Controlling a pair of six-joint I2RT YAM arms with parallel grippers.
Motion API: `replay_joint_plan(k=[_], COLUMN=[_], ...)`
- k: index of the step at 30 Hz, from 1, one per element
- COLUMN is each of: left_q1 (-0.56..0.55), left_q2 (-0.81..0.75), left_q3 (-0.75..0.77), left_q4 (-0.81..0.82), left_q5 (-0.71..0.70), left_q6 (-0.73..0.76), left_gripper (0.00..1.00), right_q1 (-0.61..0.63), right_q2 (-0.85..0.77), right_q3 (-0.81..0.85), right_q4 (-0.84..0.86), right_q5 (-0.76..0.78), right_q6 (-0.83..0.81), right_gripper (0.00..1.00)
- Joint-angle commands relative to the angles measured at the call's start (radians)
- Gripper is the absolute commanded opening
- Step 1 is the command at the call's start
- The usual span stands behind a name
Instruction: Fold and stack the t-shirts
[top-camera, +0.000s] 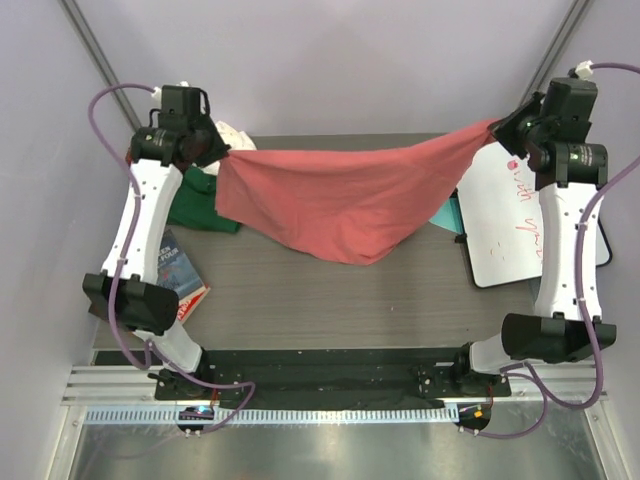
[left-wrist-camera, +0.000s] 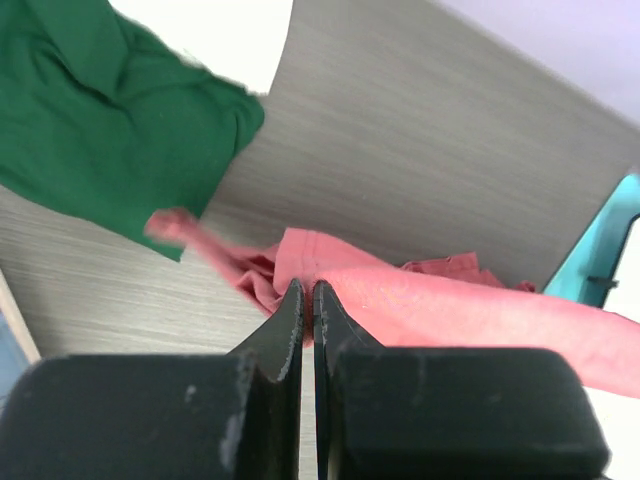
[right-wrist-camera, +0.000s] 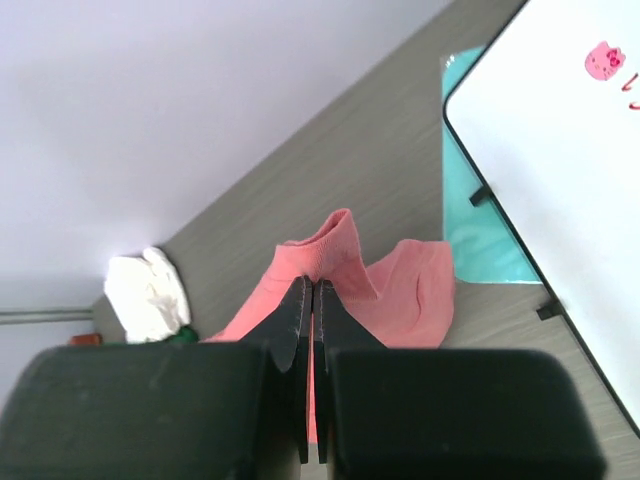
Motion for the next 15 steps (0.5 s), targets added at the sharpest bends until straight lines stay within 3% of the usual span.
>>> replay_joint_plan(k=[1,11,15], left_q1=[0.007,0.005,0.007], left_q2=[-0.144,-0.427,-0.456], left_q3=[0.004,-0.12,-0.197], left_q4=[0.071,0.091,0.068], left_q5=[-0.099,-0.198,-0.148], left_q6=[-0.004,0.013,-0.016], left_gripper=[0.0,0.0,0.01], right_q1=[-0.005,-0.005,-0.004], right_q2=[-0.138,-0.309,-0.31], right_q3=[0.056,0.11,0.079], right_q4=[0.091,0.166,0.12], right_q5=[0.02,0.128,0.093], right_q6=[0.035,0.001,0.027], right_gripper=[0.01,0.01,0.01])
